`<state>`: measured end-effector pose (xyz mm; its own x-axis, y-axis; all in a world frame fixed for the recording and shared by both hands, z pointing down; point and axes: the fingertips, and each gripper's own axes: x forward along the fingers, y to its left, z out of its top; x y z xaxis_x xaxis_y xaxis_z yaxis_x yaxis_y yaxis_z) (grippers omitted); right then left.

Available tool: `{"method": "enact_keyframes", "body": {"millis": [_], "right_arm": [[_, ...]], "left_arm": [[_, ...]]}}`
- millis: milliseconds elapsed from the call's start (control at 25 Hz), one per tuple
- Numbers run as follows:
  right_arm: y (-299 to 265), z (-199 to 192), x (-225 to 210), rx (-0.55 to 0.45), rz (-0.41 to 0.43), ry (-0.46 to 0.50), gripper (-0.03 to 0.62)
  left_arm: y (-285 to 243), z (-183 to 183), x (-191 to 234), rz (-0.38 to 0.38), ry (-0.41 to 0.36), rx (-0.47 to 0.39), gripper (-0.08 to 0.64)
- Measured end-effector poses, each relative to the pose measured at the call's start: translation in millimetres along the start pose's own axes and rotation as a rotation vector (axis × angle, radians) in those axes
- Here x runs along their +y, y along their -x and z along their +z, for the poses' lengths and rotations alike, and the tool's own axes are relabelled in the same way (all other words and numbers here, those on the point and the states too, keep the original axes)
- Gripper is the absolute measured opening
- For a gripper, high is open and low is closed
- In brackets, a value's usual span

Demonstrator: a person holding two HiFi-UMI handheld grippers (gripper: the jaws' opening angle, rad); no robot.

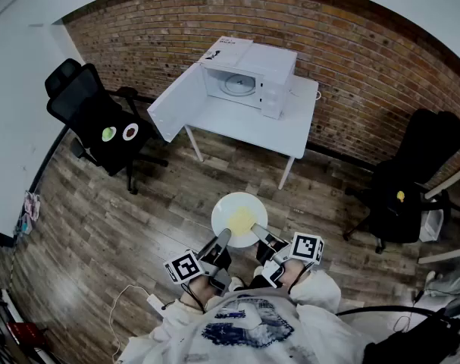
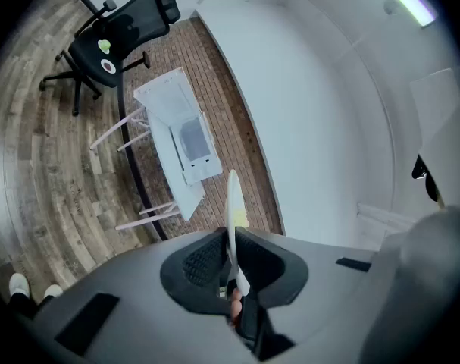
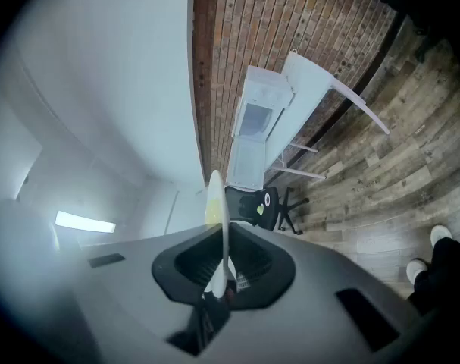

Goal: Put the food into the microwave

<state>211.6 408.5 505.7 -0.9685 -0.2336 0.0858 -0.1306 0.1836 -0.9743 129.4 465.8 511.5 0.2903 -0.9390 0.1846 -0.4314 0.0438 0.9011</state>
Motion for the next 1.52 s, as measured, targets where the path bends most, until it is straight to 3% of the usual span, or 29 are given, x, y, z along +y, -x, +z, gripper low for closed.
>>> {"method": "enact_keyframes", "body": {"millis": [120, 440, 720, 880, 1000, 1040, 1160, 1320, 1440, 1520], "right_arm": [[8.9, 4.6, -5.4, -0.002, -0.004, -0.018, 0.028], [14.5, 23.7, -9.5, -0.004, 0.010, 0.015, 0.028], [12.8, 61.7, -21.9, 0.004, 0.001, -0.018, 0.028], [16.5, 74.7, -22.7, 0.005, 0.015, -0.034, 0.028], [19.6, 80.1, -29.1, 0.013, -0.002, -0.035, 0.028], [19.0, 81.7, -30.6, 0.016, 0.000, -0.035, 0.028], [15.2, 87.1, -30.5, 0.017, 0.015, -0.042, 0.028], [7.2, 98.3, -35.9, 0.019, 0.025, -0.023, 0.028], [0.0, 106.2, -41.1, 0.013, 0.016, -0.039, 0.028], [-7.2, 111.5, -46.9, 0.006, -0.012, -0.055, 0.028]], "left_arm": [[-15.8, -10.7, -17.4, -0.112, 0.081, -0.023, 0.040], [-31.2, -12.8, -14.8, -0.052, 0.028, -0.011, 0.040], [-76.2, -8.4, -35.6, -0.138, 0.143, -0.040, 0.040], [-86.4, -10.4, -36.4, -0.096, 0.122, -0.043, 0.040], [-87.7, -10.6, -25.2, -0.026, 0.036, -0.032, 0.040], [-90.5, -10.0, -27.2, -0.041, 0.047, -0.036, 0.040], [-104.4, -9.9, -47.4, -0.161, 0.190, -0.068, 0.040], [-110.1, -2.3, -22.9, -0.065, 0.068, -0.042, 0.040], [-127.1, 1.2, -38.5, -0.183, 0.220, -0.064, 0.040], [-131.1, 10.3, -25.1, -0.134, 0.168, -0.045, 0.040]]}}
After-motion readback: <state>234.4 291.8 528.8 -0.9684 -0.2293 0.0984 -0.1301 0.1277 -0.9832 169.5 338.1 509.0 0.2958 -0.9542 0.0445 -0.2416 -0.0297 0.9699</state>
